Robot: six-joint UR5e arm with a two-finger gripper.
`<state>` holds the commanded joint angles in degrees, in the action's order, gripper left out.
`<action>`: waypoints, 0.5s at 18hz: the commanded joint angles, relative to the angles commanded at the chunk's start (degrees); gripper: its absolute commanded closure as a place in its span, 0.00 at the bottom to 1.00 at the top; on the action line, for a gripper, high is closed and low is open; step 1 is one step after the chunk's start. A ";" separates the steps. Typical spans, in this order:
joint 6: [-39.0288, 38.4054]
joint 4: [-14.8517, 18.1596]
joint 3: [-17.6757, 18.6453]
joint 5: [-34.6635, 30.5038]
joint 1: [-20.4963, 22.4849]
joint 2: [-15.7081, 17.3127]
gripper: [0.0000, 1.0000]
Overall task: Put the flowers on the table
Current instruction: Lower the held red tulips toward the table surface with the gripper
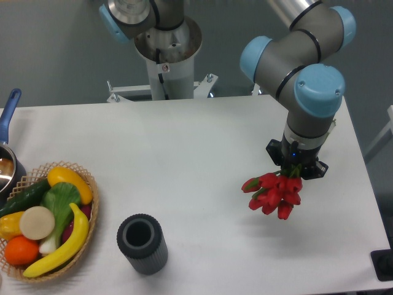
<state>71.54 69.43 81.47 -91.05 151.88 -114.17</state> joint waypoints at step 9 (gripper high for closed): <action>-0.44 -0.61 1.49 0.88 -0.78 -0.26 0.89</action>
<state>71.11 68.82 82.96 -90.18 151.09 -114.43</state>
